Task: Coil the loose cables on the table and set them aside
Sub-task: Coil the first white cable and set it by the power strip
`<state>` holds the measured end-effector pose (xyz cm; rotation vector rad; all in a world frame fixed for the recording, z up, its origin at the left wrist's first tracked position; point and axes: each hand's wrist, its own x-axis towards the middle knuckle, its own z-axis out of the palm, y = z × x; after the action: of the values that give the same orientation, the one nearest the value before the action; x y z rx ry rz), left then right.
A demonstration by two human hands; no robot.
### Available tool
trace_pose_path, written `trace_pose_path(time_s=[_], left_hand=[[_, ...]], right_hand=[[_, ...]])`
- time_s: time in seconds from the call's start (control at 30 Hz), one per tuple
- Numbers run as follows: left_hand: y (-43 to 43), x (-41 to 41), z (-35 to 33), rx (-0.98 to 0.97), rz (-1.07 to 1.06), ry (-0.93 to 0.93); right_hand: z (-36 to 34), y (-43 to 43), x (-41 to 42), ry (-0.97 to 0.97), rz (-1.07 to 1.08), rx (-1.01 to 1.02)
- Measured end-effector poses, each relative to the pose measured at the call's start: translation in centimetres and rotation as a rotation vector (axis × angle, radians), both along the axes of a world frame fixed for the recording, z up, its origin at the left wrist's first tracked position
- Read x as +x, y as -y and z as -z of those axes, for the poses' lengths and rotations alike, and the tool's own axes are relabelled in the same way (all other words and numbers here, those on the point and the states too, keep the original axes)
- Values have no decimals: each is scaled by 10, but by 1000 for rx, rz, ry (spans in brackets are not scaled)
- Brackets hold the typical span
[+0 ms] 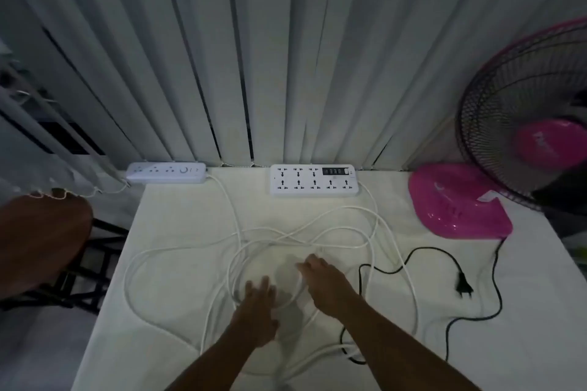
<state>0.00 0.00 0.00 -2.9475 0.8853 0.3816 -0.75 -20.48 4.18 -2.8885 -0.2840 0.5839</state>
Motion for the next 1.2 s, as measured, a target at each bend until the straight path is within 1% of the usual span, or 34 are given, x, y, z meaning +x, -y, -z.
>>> trace_pose_path(time_s=[0.03, 0.07, 0.1, 0.2, 0.23, 0.27, 0.3, 0.33, 0.37, 0.43, 0.47, 0.5, 0.57, 0.63, 0.67, 0.7, 0.73, 0.8, 0.83, 0.9, 0.97, 1.03, 1.13, 1.2], left_hand=[[2, 2, -4, -6, -27, -23], [5, 7, -10, 12, -69, -73], [7, 10, -15, 20, -49, -64], [8, 15, -23, 129, -8, -215], [7, 16, -27, 99, 10, -201], [5, 17, -32, 78, -10, -257], [4, 16, -28, 5, -22, -305], [4, 15, -23, -38, -27, -395], [5, 14, -23, -100, -7, -471], [8, 12, -27, -332, -55, -477], [9, 10, -31, -442, -107, -458], [11, 10, -36, -503, -149, -458], [16, 10, -43, -606, -160, -417], [21, 18, -58, -745, -202, -398], [24, 23, -68, -817, -240, -400], [27, 29, -80, -877, -299, -422], [29, 37, -92, -945, -368, -460], [34, 54, -120, -1120, -538, -606], [35, 62, -136, -1228, -626, -704], [36, 77, -169, -1439, -740, -900], [36, 89, -199, -1577, -753, -1055], [37, 97, -226, -1665, -717, -1169], [40, 104, -260, -1723, -643, -1286], [41, 107, -277, -1745, -592, -1328]], right_hand=[[3, -1, 1, 9, -26, -64], [6, 0, 1, 15, -31, -83], [11, 2, 0, 21, -39, -103], [20, 9, 2, 30, -45, -94], [21, 12, 5, 40, -51, -79], [21, 16, 8, 45, -57, -70], [19, 18, 10, 29, -43, -18], [17, 20, 13, -1, 1, 60], [11, 22, 16, -51, 87, 174], [-4, 26, 20, -152, 282, 444], [-11, 27, 22, -167, 354, 560], [-19, 30, 24, -159, 412, 648], [-29, 36, 26, -120, 530, 816], [-35, 43, 29, -59, 651, 942], [-36, 46, 29, -18, 687, 953], [-36, 49, 28, 31, 691, 908], [-35, 52, 26, 79, 661, 823], [-32, 53, 22, 145, 552, 656], [-33, 51, 20, 153, 505, 613], [-37, 40, 19, 141, 432, 604], [-44, 24, 22, 159, 324, 607], [-52, 8, 27, 187, 175, 594], [-66, -12, 35, 181, -47, 549], [-75, -23, 40, 265, -160, 559]])
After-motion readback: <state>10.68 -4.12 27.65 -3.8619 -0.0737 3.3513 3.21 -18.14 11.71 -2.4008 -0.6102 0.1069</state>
